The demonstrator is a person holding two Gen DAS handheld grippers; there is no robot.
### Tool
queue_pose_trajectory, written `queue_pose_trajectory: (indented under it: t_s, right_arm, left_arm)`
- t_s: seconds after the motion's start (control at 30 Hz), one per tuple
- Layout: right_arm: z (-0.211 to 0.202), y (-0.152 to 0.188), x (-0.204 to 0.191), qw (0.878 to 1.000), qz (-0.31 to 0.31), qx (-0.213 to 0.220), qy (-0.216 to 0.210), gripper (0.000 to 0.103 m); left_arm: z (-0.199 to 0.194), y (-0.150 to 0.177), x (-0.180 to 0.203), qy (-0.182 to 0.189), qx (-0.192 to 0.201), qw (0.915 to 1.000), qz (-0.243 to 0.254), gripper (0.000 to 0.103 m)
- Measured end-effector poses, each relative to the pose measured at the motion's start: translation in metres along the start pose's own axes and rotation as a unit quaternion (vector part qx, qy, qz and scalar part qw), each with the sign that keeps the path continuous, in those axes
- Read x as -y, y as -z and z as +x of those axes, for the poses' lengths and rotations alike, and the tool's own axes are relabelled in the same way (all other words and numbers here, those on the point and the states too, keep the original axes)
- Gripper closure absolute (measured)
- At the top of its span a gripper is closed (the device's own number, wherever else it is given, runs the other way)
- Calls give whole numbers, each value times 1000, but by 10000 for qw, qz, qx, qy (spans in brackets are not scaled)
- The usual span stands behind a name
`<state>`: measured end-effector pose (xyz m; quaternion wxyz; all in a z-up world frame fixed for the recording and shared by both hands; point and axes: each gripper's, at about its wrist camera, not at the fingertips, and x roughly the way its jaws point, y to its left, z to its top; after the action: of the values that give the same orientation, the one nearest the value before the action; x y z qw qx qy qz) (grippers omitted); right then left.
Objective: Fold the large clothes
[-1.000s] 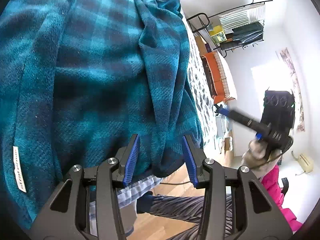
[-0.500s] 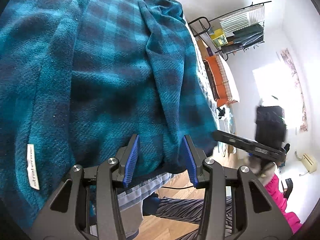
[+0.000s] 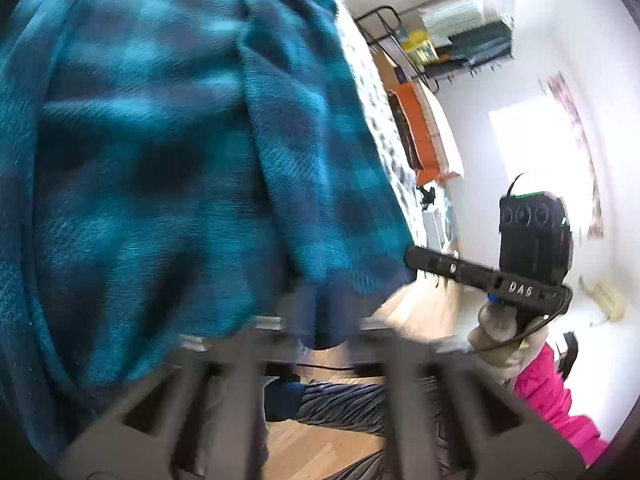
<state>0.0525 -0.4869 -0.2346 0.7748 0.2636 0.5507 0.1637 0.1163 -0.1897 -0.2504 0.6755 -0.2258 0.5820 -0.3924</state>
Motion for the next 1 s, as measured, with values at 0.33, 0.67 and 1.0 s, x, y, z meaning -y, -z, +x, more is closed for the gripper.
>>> queue_pose_trajectory:
  t_s: [0.33, 0.67, 1.0]
  right_arm:
    - [42, 10, -13, 9917, -711, -463, 964, 100]
    - [-31, 15, 2, 9971, -479, 432, 403, 73]
    - [-74, 4, 25, 9913, 71, 1267, 344, 71]
  left_arm:
    - [5, 16, 1, -1129, 4, 9923, 510, 82]
    - [-50, 37, 56, -1511, 909, 9761, 1271, 75]
    - [30, 42, 120, -1534, 303, 9640, 2148, 54]
